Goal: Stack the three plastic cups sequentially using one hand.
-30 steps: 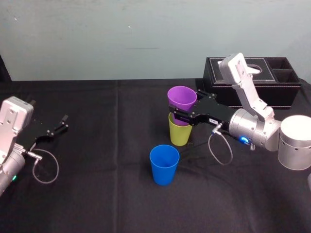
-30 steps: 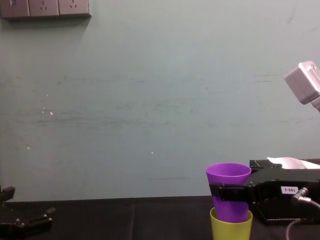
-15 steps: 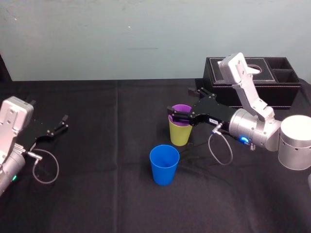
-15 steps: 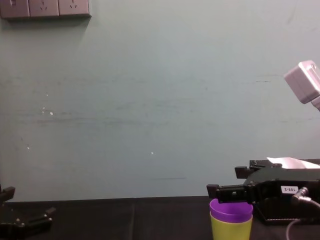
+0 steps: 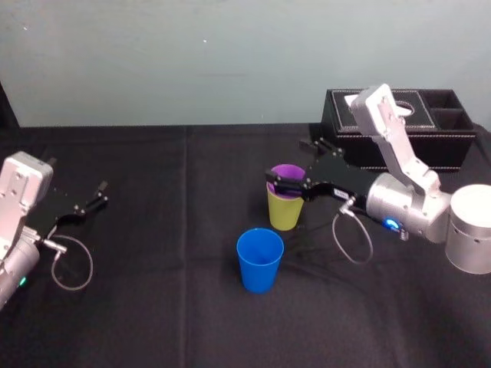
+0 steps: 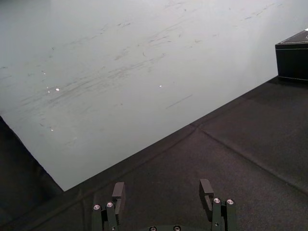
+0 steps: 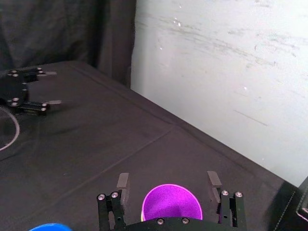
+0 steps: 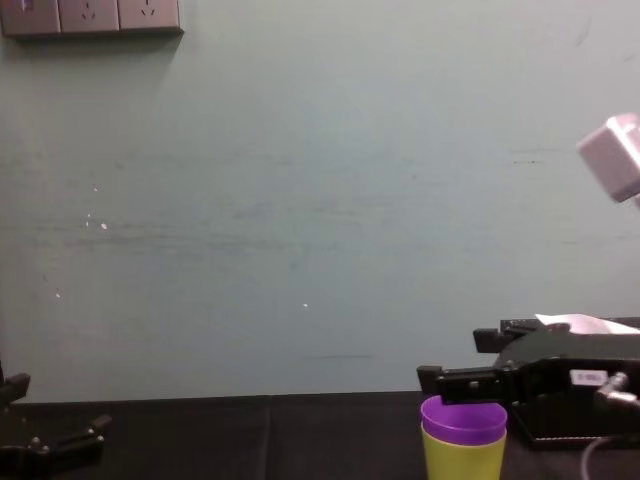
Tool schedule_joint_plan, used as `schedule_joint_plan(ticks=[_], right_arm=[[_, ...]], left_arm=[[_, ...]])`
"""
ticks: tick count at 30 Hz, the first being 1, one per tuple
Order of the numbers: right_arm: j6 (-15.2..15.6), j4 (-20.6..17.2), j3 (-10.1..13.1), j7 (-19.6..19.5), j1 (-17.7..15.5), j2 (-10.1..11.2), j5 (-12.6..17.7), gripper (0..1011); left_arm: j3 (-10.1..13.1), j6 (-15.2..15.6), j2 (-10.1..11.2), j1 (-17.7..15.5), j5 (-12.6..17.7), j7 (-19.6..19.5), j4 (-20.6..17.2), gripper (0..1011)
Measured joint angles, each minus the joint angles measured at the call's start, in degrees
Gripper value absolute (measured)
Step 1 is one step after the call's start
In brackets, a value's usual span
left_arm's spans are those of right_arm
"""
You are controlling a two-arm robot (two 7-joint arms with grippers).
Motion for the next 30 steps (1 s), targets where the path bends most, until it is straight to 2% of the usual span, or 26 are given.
schedule_joint_plan(ticks=[4,5,9,14,22,30], right_arm=[[-0.09,-3.93,0.93,1.52,-2.66,2.53,1.40,1003],[-0.09,-3.93,0.93,1.52,-2.66,2.53,1.40,1003],[0.12,-7.12,1.73,3.27,-5.28,5.31,3.30,1003],[-1.78,-9.60,2.20,5.45,-8.60,8.80,5.06,1003],[-4.97,-10.39,2.39,8.60,-12.05,12.44,7.54,1003],[-7.89,-10.73,1.84,10.36,-14.47,14.85,8.32,1003]], left_arm=[[0.00,0.00,0.00,0.00,0.00,0.00,0.00,1011],[0.00,0.00,0.00,0.00,0.00,0.00,0.00,1011],[0.00,0.00,0.00,0.00,0.00,0.00,0.00,1011],[0.00,0.00,0.00,0.00,0.00,0.00,0.00,1011],[0.00,0.00,0.00,0.00,0.00,0.00,0.00,1011],[0.00,0.00,0.00,0.00,0.00,0.00,0.00,1011]])
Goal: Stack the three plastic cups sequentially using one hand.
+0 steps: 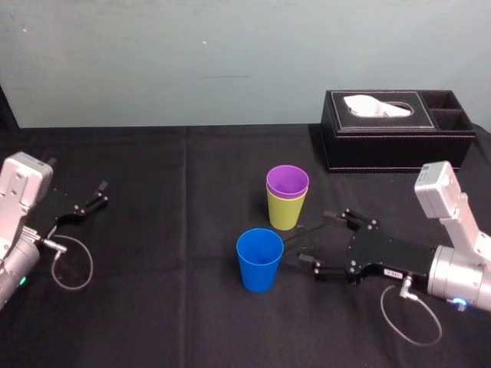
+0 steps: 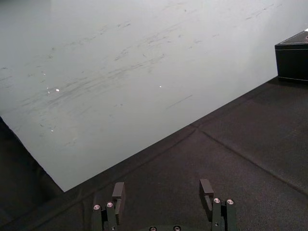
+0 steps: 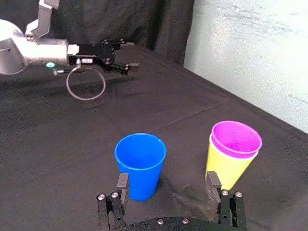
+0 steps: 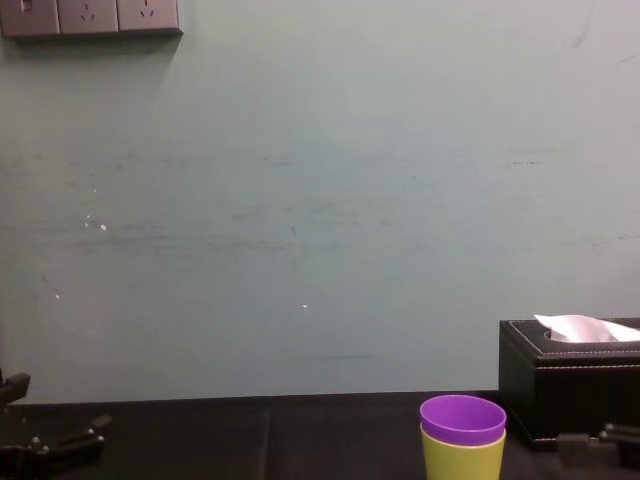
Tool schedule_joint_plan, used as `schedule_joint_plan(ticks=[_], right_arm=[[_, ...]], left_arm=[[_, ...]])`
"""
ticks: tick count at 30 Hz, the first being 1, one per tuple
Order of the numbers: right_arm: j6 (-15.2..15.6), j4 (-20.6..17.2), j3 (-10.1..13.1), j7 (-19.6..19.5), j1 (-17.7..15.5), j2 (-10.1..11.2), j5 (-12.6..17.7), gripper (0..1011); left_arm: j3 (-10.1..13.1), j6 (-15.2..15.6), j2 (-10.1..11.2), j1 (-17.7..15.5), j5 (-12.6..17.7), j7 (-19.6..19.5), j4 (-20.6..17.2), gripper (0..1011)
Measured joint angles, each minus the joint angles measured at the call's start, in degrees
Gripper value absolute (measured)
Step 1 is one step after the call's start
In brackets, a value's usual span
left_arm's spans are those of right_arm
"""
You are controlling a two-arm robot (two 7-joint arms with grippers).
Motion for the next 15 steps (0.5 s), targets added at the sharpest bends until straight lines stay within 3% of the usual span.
schedule_joint_plan(ticks=[15], right_arm=[[-0.78,3.75,-3.87,0.96,1.56,-1.53,-2.26,1003]], left_arm=[[0.00,0.00,0.00,0.00,0.00,0.00,0.00,1012]])
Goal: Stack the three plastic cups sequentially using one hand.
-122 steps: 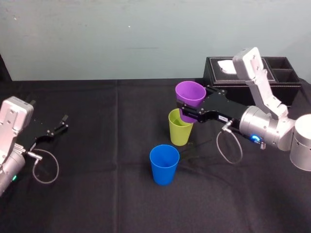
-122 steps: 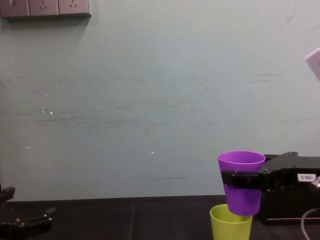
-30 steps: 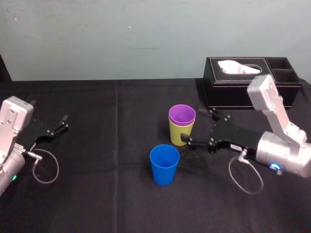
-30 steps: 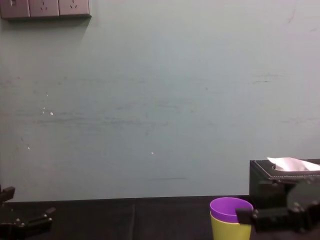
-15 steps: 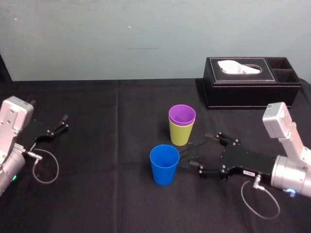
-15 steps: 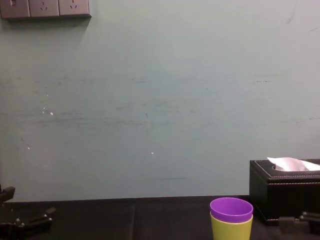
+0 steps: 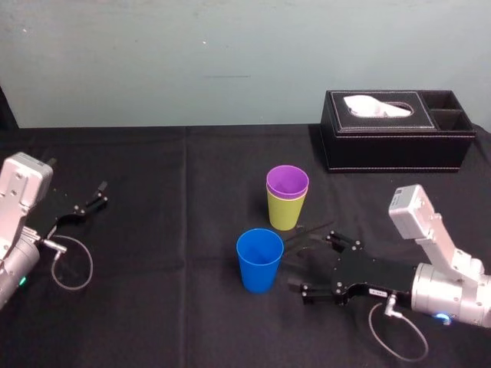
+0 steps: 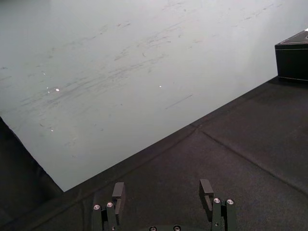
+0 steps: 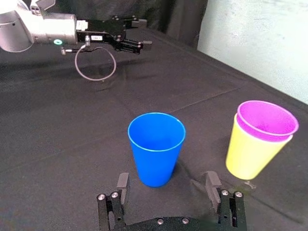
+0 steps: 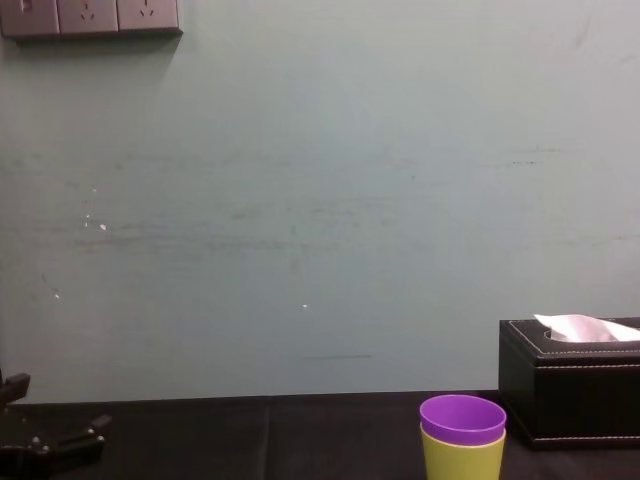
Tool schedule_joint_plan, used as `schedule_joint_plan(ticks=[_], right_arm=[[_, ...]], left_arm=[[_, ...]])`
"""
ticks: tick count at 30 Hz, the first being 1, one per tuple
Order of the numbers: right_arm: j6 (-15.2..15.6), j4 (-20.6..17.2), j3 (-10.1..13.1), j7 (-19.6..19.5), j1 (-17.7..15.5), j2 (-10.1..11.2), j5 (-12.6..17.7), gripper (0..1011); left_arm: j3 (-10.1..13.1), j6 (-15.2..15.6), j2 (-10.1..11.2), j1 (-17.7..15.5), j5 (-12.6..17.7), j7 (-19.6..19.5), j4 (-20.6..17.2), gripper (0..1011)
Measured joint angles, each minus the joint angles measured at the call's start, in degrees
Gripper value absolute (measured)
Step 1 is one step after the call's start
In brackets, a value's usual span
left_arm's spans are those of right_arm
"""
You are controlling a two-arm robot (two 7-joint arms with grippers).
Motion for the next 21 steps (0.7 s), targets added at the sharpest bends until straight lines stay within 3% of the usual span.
schedule_joint_plan(ticks=[21], right_arm=[[0.68,4.13,-3.26,2.58,3.60,-2.86,0.57,1003]], left_arm=[[0.00,0.00,0.00,0.00,0.00,0.00,0.00,1011]])
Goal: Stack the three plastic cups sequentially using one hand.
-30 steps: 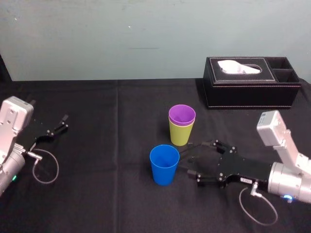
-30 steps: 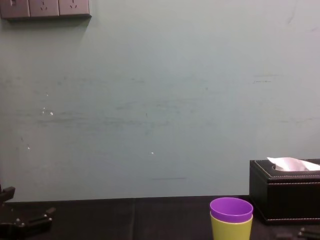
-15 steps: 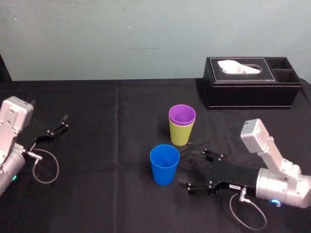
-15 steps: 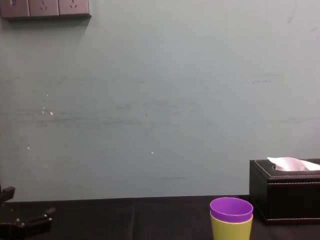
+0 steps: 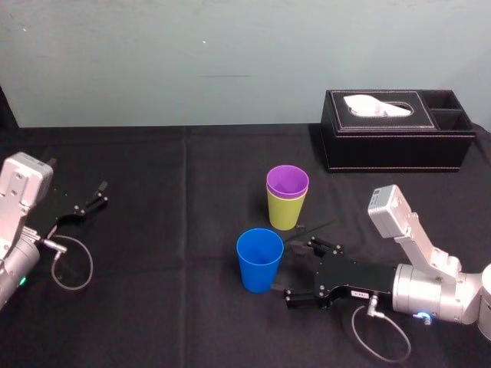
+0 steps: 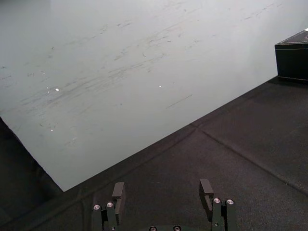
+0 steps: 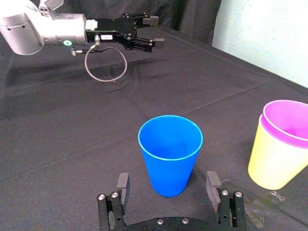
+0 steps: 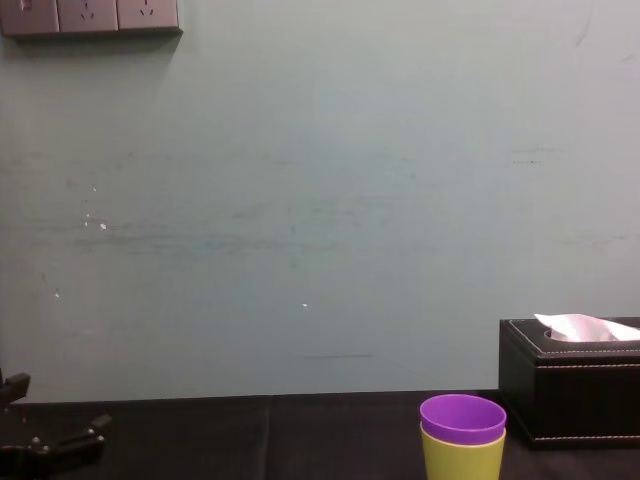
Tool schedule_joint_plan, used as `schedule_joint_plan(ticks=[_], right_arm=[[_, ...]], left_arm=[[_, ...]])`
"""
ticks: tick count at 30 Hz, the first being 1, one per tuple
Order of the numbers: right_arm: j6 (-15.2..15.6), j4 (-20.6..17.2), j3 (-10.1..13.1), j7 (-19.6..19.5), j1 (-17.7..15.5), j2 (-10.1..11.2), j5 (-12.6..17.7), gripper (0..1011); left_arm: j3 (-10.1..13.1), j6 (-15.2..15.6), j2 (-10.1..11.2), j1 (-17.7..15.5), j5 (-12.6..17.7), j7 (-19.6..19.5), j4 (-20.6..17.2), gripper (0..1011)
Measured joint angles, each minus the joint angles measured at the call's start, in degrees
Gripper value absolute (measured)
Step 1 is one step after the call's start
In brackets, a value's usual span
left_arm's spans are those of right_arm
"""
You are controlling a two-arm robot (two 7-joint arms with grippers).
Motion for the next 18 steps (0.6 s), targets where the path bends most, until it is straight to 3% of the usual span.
schedule_joint_plan(ticks=[18], right_arm=[[0.66,3.58,-2.41,0.99,3.36,-2.43,1.12,1003]], left_arm=[[0.00,0.00,0.00,0.00,0.00,0.00,0.00,1011]])
